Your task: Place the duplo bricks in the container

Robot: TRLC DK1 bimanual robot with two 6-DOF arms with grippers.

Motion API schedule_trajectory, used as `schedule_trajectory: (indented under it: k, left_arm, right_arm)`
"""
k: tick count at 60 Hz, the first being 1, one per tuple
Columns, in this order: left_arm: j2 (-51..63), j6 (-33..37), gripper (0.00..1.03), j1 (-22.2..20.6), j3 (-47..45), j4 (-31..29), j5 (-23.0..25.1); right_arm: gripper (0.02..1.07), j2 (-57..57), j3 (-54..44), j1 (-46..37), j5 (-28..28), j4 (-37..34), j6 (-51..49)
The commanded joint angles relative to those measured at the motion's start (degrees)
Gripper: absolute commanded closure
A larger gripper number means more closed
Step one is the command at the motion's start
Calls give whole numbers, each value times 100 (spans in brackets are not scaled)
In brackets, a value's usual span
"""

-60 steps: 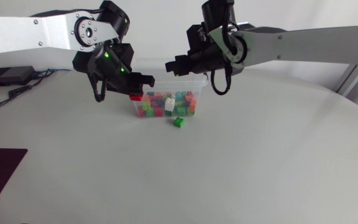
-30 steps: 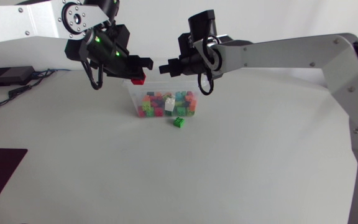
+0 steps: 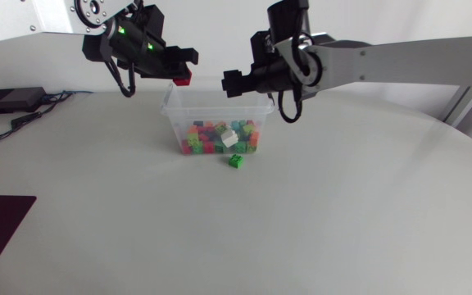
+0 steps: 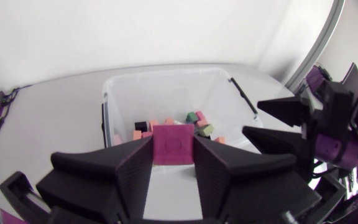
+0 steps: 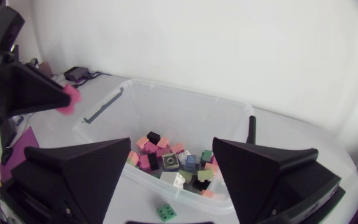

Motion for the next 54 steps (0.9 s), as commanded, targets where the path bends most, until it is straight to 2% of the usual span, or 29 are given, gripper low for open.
schedule_trajectory:
  k: [1, 19, 31, 35, 36, 39, 40, 49, 54]
  left_arm:
    - [359, 46, 81, 9, 355, 111, 103]
    - [1247, 10, 81, -114, 899, 656, 164]
    - [1730, 28, 79, -202, 1348, 850, 164]
    - [1845, 19, 63, -202, 1436, 938, 164]
    - [1871, 19, 53, -193, 1444, 973, 164]
    - [1941, 10, 14, -193, 1506, 999, 164]
    - [1950, 2, 5, -193, 1506, 999, 164]
    - [1643, 81, 4, -184, 1110, 999, 164]
    - [1115, 160, 4, -131, 513, 1316, 155]
  right_arm:
    - [7, -465, -537, -61, -24, -25, 26]
    - [7, -1168, -1926, -88, -165, -192, -141]
    - [7, -975, -2181, -9, -173, -219, -335]
    - [7, -808, -2119, 35, -173, -280, -431]
    - [7, -738, -2084, 53, -182, -315, -475]
    - [7, -553, -1996, 88, -217, -395, -581]
    - [7, -492, -1979, 97, -261, -403, -625]
    - [7, -122, -1768, 97, -393, -421, -932]
    - [7, 89, -1653, 97, -463, -412, -1170]
